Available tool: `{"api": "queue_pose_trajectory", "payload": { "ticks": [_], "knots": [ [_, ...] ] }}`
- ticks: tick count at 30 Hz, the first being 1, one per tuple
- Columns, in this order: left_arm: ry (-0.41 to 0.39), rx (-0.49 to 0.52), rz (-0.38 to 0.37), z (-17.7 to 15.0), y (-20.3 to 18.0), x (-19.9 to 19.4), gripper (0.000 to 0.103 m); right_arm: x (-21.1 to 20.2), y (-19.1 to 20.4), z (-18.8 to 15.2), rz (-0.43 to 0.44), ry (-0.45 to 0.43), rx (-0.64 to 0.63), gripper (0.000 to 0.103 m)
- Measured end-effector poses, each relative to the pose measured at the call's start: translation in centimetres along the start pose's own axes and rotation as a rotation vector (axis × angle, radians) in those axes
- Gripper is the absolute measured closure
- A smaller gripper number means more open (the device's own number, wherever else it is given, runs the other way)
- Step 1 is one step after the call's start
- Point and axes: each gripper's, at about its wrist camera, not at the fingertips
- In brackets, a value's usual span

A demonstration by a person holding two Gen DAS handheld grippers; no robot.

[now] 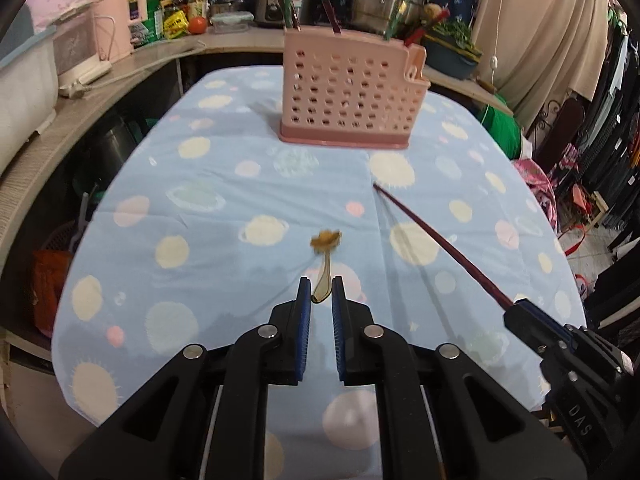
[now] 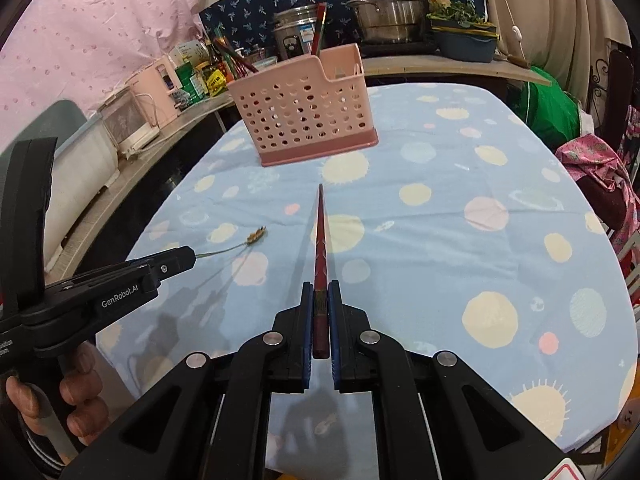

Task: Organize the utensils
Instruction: 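Carry the gold spoon into the pink holder while the right tool lowers the chopstick in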

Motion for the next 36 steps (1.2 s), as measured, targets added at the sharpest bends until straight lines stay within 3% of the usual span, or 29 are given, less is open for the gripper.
{"api": "queue_pose_trajectory", "payload": {
  "ticks": [3,4,13,20,29,36],
  "knots": [
    [-0.032,-0.007,-0.001,1.2,0.4,-1.3,0.096,-1.4,0.1,1.7,0.010,-0.049,0.006,0.096],
    [-0.041,-0.006,-0.002,1.6,0.5,-1.6,0.102,-1.8,0.1,2.4,0.017,-0.066,0.012,0.096],
    [-0.085,-0.012,-0.005,4.7,1.4,-2.8,0.102,-3.1,-0.8,7.5,0.073,-0.165,0.071,0.096],
    [-0.116,-0.027,-0.033,8.0,2.1,-4.1,0.102,-4.4,-0.8,11.4,0.077,-0.253,0.049,0.096],
    [-0.241,-0.028,-0.077,15.9,1.8,-7.3,0.102,-5.8,-0.8,18.3,0.140,-0.359,0.069,0.096],
    [-0.333,-0.019,-0.100,22.1,0.8,-8.7,0.102,-6.0,-0.3,24.3,0.137,-0.457,0.071,0.096]
  ]
}}
Point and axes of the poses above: each gripper's, at about its wrist camera, not at the fingertips, and x roughly the way its jaws point, y to its left, z to its top, and after that the axes turned 1 degree about -y, right-handed
